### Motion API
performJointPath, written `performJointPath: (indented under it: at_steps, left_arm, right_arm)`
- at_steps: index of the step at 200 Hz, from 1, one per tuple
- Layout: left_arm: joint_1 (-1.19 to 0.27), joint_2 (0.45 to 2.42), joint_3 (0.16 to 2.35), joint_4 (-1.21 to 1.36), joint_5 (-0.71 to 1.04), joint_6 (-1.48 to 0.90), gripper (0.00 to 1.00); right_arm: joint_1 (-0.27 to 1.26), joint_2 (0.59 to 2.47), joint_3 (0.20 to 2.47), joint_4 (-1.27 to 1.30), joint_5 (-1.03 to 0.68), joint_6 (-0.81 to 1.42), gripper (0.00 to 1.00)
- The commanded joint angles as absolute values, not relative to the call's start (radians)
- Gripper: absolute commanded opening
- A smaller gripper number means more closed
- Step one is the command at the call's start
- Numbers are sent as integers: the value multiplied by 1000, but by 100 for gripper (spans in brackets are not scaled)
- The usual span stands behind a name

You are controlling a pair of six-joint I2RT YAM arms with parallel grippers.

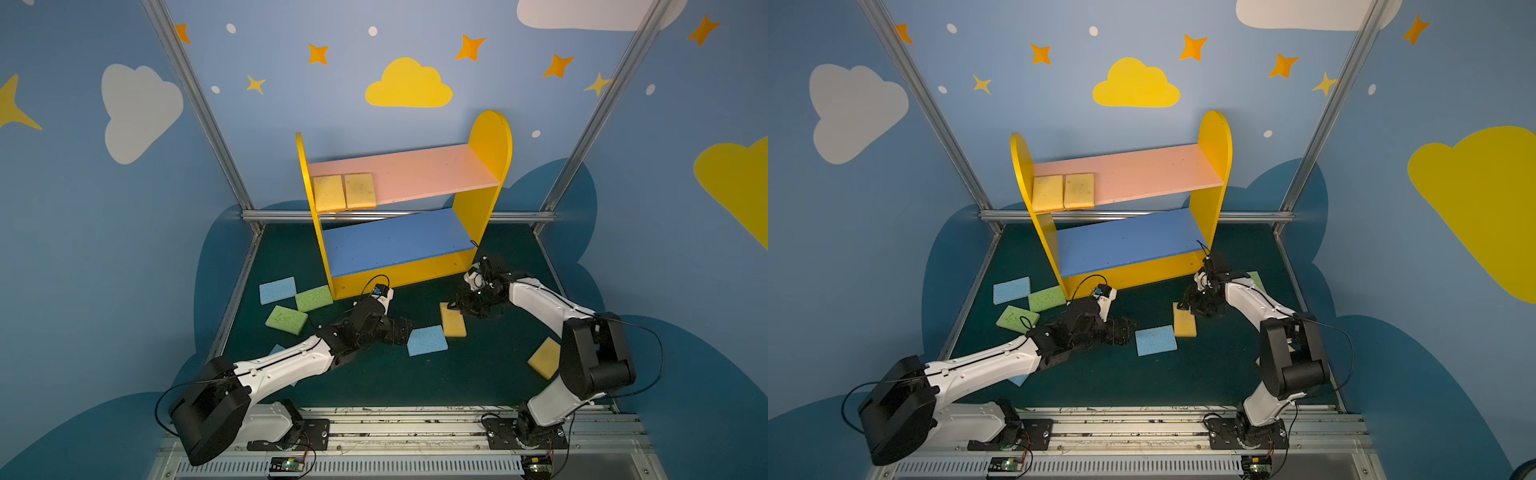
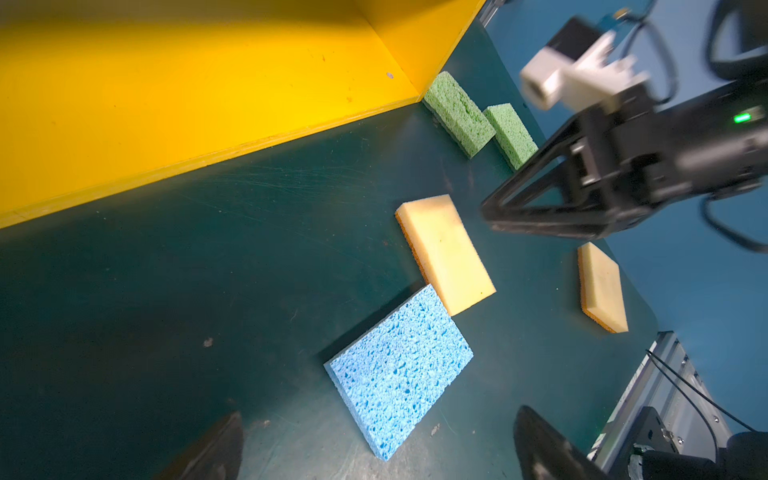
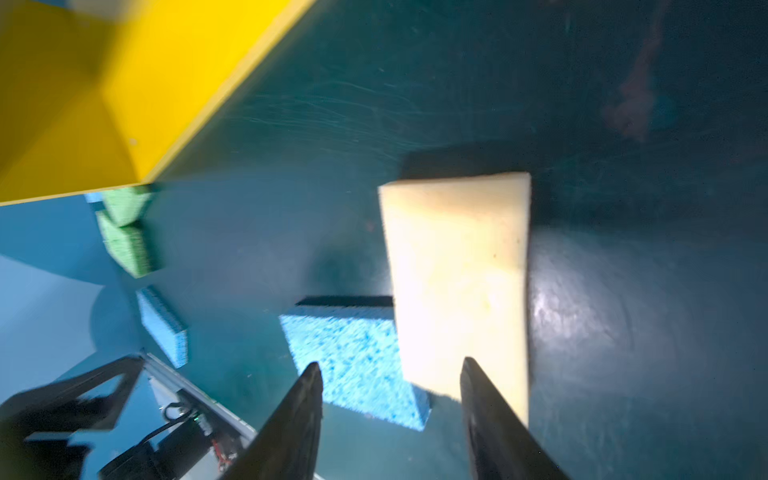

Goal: Place and organize the cleaning sponges onto the shelf
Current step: 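Grasp a yellow sponge on the table with the right gripper and lift it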

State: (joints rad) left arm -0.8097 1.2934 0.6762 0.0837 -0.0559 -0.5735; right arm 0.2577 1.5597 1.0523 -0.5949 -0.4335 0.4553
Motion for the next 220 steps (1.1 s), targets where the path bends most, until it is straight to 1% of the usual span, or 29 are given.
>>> performJointPath:
  at_steps: [1, 18, 47, 90, 127, 157, 181, 213, 220]
  left_arm:
    - [-804, 1283, 672, 64, -42, -578, 100]
    - [-797, 1292, 667, 67, -35, -581, 100]
    - [-786, 1313, 660, 79, -16, -590, 100]
    - [-782, 1325, 648, 97, -9, -601, 100]
    - [-782, 1326, 636, 101, -9, -613, 100]
    - [-782, 1313, 623, 100, -18, -617, 100]
    - [-781, 1310, 621, 95, -20, -617, 100]
    - [-779, 1300, 624, 85, -21, -614, 100]
    - [-779, 1297, 624, 83, -23, -612, 100]
  right_arm:
    - [232, 1530, 978, -620, -499, 438, 55]
    - [210, 1518, 914, -584, -544, 447, 58]
    - [184, 1526, 836, -515, -583, 483, 58]
    - [179, 1550, 797, -475, -548, 504, 58]
    - [178, 1597, 798, -456, -513, 513, 56]
    - [178, 1631, 797, -453, -487, 517, 52]
    - [178, 1642, 798, -446, -480, 524, 45]
    - [182, 1634, 796, -440, -480, 532, 23]
    - [182, 1628, 795, -441, -480, 532, 20]
